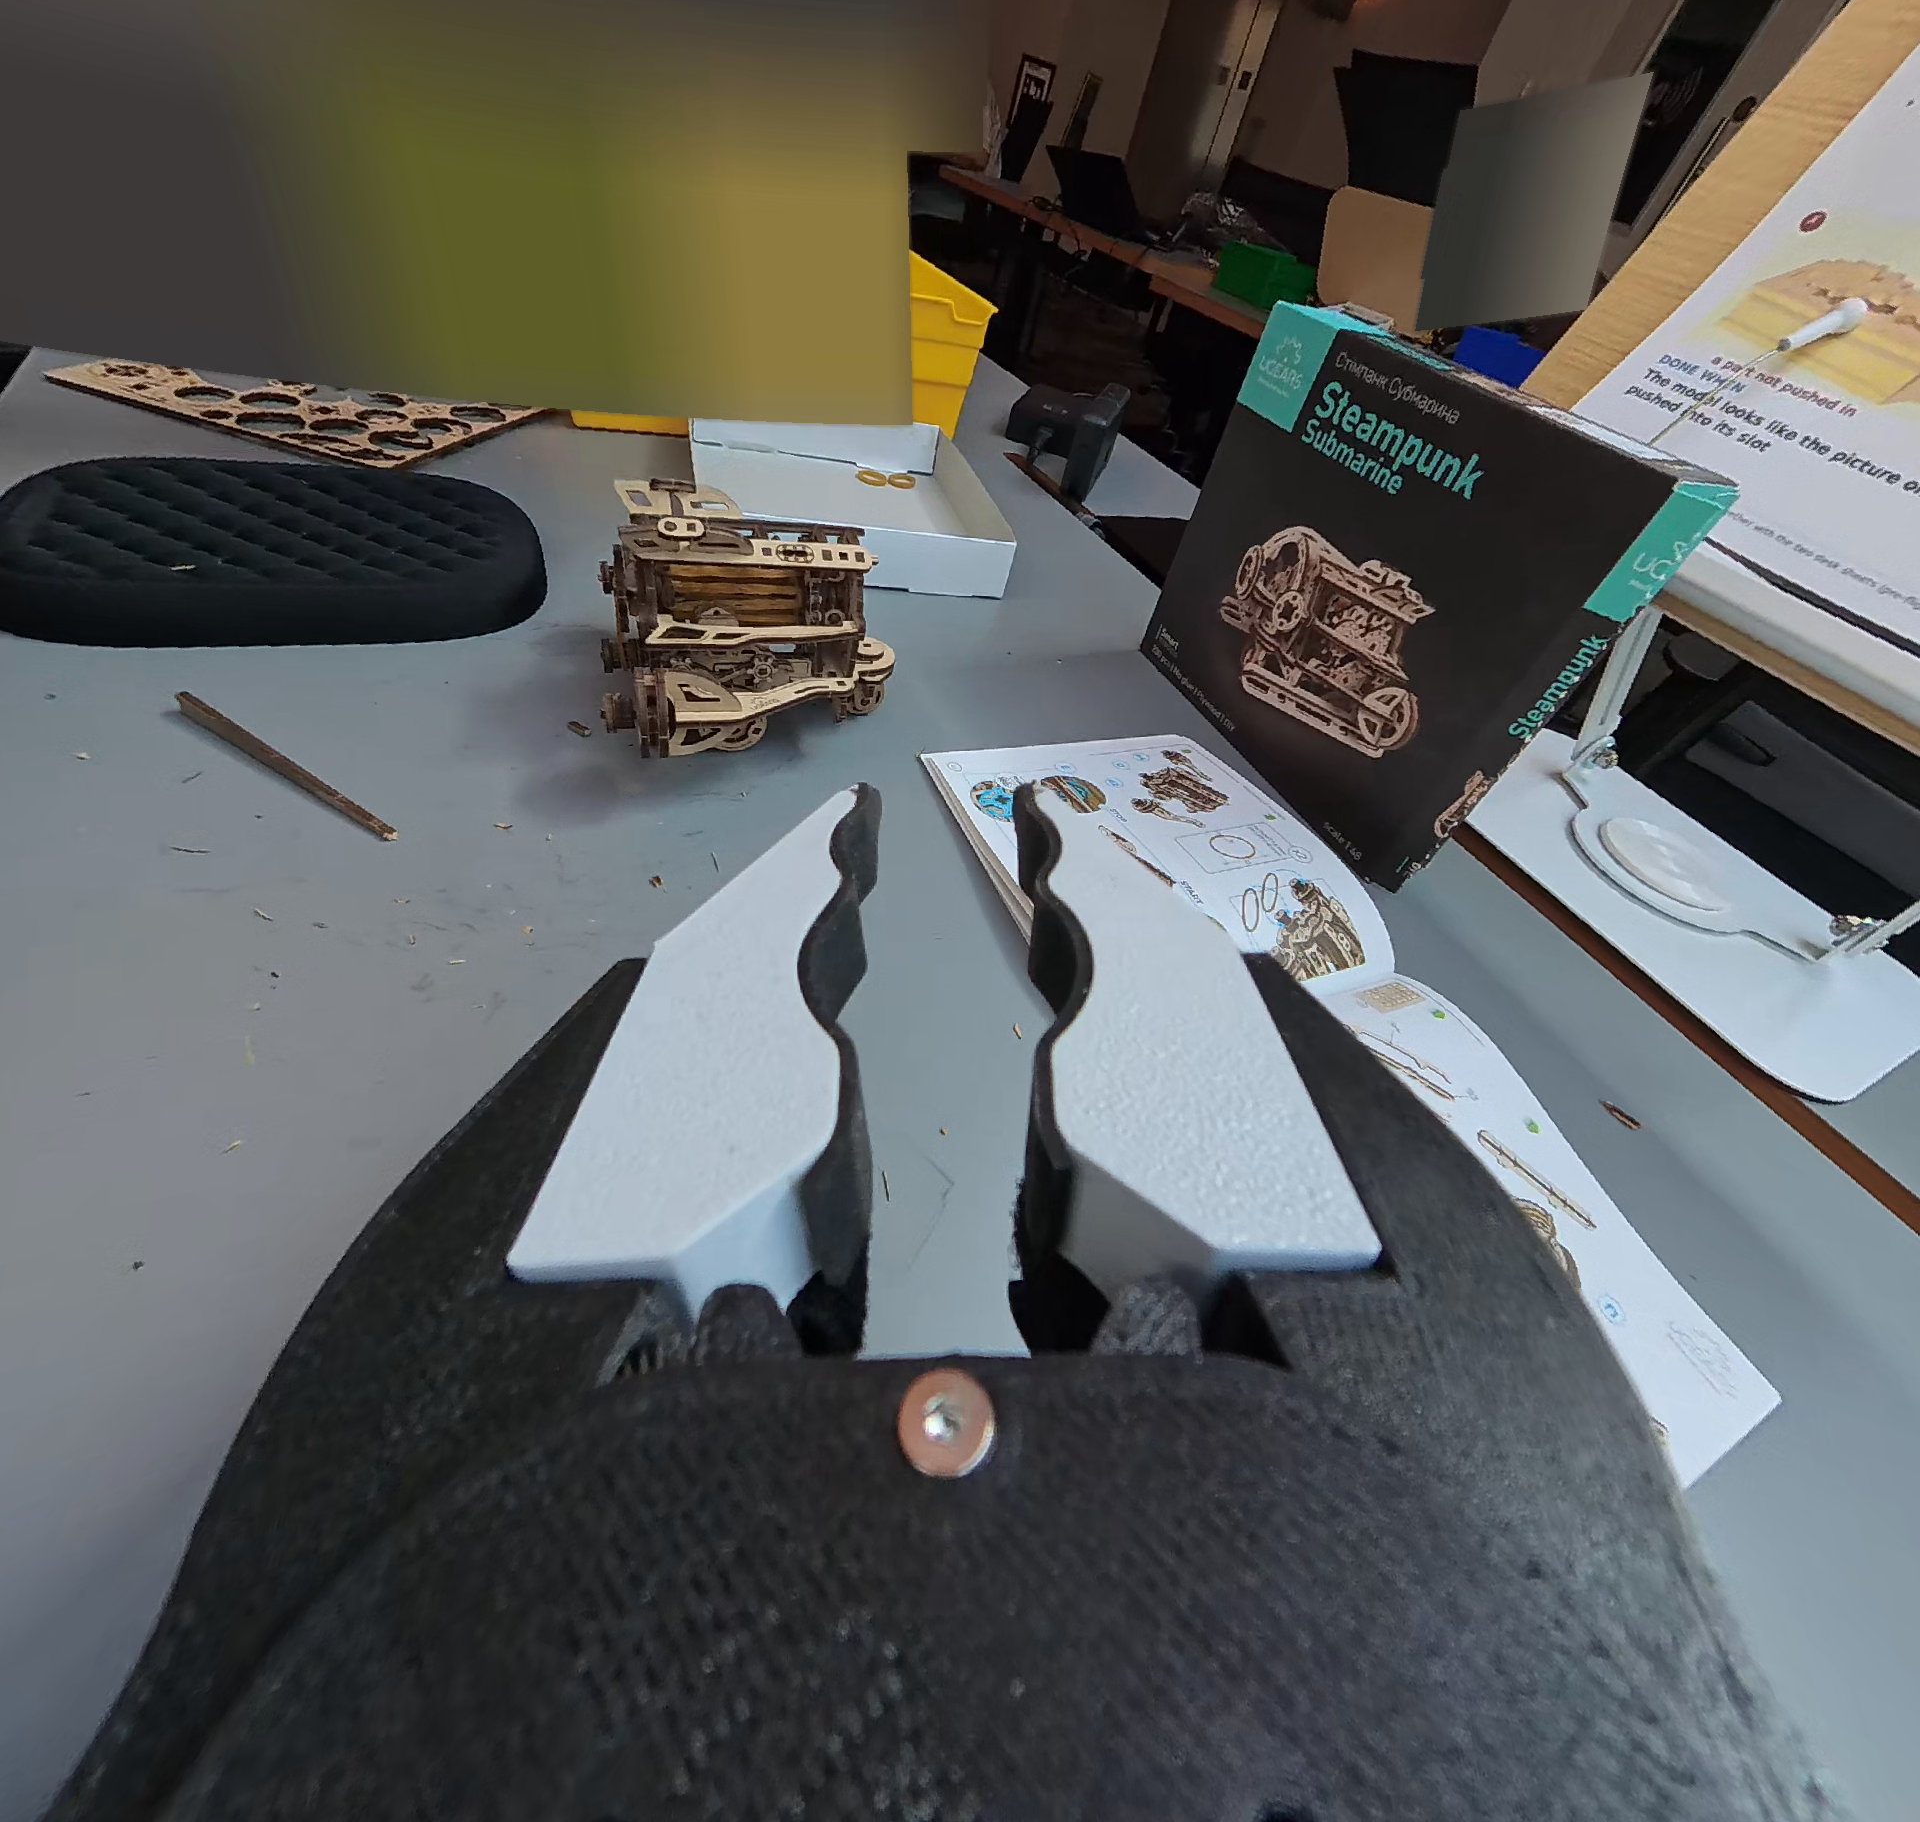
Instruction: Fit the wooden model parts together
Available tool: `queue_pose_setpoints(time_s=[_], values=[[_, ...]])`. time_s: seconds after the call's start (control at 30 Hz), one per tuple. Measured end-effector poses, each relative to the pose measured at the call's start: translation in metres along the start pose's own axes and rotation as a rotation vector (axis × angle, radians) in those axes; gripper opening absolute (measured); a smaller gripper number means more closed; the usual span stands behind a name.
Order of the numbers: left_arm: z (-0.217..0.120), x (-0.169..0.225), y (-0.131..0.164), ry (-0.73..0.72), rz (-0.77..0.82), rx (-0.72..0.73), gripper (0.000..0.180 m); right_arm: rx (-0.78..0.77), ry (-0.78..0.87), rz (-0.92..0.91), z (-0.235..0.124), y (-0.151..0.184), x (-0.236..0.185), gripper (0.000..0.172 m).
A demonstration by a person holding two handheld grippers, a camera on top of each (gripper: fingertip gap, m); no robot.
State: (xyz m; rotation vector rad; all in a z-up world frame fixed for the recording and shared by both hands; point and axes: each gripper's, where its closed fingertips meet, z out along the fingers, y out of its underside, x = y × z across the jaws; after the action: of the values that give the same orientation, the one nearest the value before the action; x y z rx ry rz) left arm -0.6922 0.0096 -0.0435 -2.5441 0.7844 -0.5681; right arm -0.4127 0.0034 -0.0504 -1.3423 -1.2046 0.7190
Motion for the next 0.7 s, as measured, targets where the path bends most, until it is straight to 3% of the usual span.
queue_pose_setpoints(time_s=[0.13,0.37,0.5,0.6,0.7], values=[[0.001,0.092,-0.025,0.233,0.104,0.126,0.000,0.021,-0.046,0.006,-0.001,-0.005,-0.008,0.026],[0.033,0.218,-0.030,0.567,0.245,0.232,0.000,0.053,-0.367,0.118,0.002,-0.016,-0.066,0.034],[0.050,0.253,-0.029,0.708,0.277,0.209,0.000,0.110,-0.448,0.207,0.000,-0.025,-0.076,0.046],[0.058,0.260,-0.033,0.752,0.287,0.189,0.000,0.164,-0.566,0.286,-0.008,-0.033,-0.086,0.046],[0.060,0.266,-0.036,0.796,0.294,0.181,0.000,0.181,-0.584,0.314,-0.008,-0.033,-0.085,0.045]])
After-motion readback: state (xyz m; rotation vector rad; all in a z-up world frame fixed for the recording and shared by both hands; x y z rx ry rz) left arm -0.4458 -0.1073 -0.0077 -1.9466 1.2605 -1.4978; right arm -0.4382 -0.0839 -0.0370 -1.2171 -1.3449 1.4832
